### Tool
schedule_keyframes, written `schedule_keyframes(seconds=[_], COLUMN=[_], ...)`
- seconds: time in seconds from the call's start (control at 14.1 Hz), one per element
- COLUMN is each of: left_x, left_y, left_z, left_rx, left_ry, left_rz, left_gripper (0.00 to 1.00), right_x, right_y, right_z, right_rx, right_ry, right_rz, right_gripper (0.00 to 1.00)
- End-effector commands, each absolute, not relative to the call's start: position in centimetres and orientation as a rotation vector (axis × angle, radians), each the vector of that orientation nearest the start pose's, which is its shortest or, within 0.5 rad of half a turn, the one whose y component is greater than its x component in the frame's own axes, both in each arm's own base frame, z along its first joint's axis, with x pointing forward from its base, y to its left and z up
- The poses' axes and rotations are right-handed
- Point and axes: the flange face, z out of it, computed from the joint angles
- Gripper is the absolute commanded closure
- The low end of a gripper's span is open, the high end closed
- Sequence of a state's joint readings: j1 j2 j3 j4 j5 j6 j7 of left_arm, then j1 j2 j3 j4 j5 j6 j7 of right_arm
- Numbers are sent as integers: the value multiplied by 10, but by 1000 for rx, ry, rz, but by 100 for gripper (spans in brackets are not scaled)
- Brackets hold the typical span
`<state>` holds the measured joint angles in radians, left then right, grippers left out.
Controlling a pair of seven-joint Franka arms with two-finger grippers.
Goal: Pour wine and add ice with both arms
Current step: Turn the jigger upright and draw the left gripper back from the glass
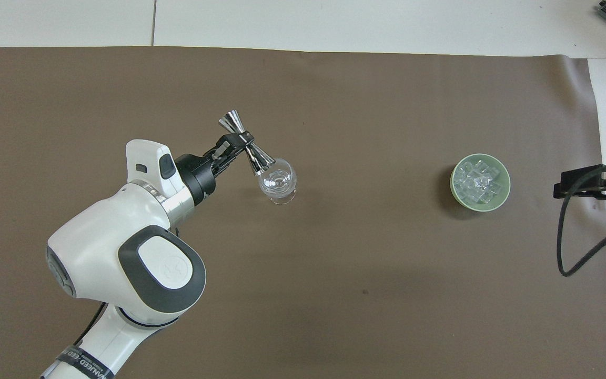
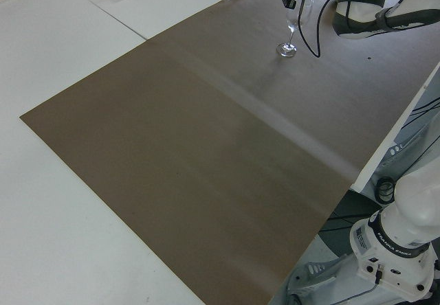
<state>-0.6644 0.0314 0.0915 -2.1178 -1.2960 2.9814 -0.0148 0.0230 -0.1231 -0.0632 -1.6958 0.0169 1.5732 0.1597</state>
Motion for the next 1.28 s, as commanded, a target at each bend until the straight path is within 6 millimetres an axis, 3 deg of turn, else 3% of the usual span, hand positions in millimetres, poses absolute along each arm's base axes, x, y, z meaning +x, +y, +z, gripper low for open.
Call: schedule_keyframes(seconds=[0.0, 0.43, 0.78, 1.0, 1.21], left_x=[526, 545, 552, 562, 563], left_y=[-226, -176, -164, -119, -110], left_z=[463, 459, 465, 458, 456], left_rx=[2062, 1956, 1896, 1847, 1784], left_ry=[796, 954, 1025, 1083, 1172], left_rz=[434, 197, 120, 30, -63], left_gripper=[100, 100, 100, 100, 100], right_x=[508, 508, 508, 505, 505], right_y=[-22, -22, -22, -21, -21], right_z=[632, 632, 632, 631, 631], right_rx=[-3089, -3089, -3089, -3091, -3090], right_ry=[313, 313, 313, 308, 313], right_rz=[-6, -6, -4, 30, 30], right_gripper=[0, 0, 0, 0, 0])
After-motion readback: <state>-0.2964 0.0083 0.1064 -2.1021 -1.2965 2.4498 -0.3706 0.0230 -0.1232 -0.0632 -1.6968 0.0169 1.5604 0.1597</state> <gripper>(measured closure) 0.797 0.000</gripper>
